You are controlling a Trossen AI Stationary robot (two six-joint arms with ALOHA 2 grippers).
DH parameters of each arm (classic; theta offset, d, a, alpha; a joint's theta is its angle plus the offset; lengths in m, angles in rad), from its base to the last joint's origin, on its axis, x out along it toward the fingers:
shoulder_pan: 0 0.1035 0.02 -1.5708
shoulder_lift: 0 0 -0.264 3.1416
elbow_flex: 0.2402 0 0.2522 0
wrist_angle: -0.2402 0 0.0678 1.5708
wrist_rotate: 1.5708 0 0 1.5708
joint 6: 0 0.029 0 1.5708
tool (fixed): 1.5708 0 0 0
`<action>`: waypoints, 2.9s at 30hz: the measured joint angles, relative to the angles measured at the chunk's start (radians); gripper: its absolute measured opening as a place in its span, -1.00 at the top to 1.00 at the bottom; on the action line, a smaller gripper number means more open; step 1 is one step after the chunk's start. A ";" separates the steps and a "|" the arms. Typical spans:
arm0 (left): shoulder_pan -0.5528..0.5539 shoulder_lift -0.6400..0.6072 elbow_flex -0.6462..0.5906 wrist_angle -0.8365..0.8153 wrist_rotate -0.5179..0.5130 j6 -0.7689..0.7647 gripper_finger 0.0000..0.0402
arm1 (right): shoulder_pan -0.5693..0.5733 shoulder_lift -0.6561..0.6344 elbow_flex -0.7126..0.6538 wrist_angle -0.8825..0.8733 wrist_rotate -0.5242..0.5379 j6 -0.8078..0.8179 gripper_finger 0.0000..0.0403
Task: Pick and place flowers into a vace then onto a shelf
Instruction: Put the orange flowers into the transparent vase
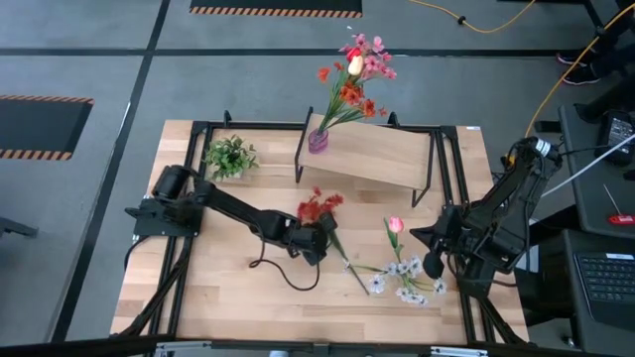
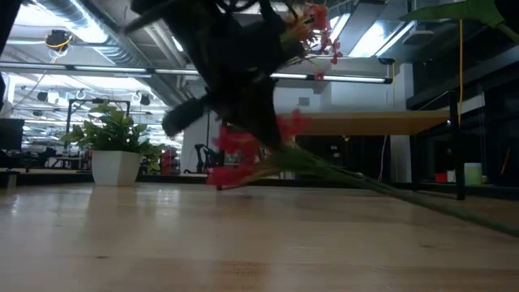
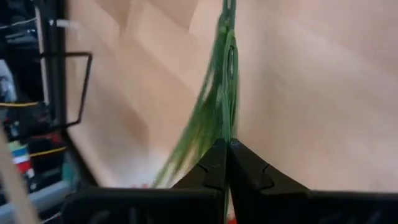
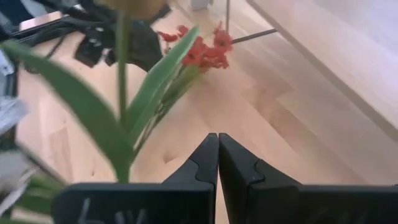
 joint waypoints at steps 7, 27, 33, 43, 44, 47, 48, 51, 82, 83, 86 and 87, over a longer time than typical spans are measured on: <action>-0.012 -0.093 0.000 -0.124 -0.104 0.008 0.99 | -0.093 -0.013 0.000 -0.001 0.000 0.000 0.92; -0.058 -0.236 0.002 -0.231 -0.385 0.190 0.99 | -0.335 -0.064 0.230 0.027 0.001 -0.396 0.92; -0.059 -0.236 0.002 -0.244 -0.422 0.215 0.99 | -0.427 -0.064 0.292 0.225 -0.087 -0.701 0.92; -0.063 -0.236 0.002 -0.243 -0.570 0.411 0.99 | -0.600 -0.061 0.293 0.614 -0.393 -1.126 0.92; -0.064 -0.239 0.002 -0.243 -0.581 0.418 0.99 | -0.616 -0.061 0.293 0.622 -0.409 -1.134 0.92; -0.070 -0.249 0.002 -0.236 -0.592 0.444 0.99 | -0.663 -0.055 0.293 0.646 -0.442 -1.182 0.92; -0.070 -0.256 0.002 -0.237 -0.591 0.452 0.99 | -0.675 -0.053 0.293 0.650 -0.458 -1.206 0.92; -0.070 -0.280 0.004 -0.229 -0.591 0.465 0.99 | -0.711 -0.041 0.293 0.689 -0.517 -1.255 0.92; -0.083 -0.391 0.004 -0.186 -0.594 0.508 0.99 | -0.833 0.423 0.733 0.424 -0.719 -1.311 0.67; -0.084 -0.391 0.004 -0.186 -0.593 0.496 0.99 | -0.833 0.426 0.733 0.417 -0.729 -1.307 0.60; -0.091 -0.396 0.003 -0.187 -0.593 0.486 0.99 | -0.834 0.426 0.733 0.413 -0.763 -1.277 0.37; -0.094 -0.398 0.003 -0.185 -0.594 0.492 0.99 | -0.834 0.426 0.733 0.415 -0.767 -1.257 0.30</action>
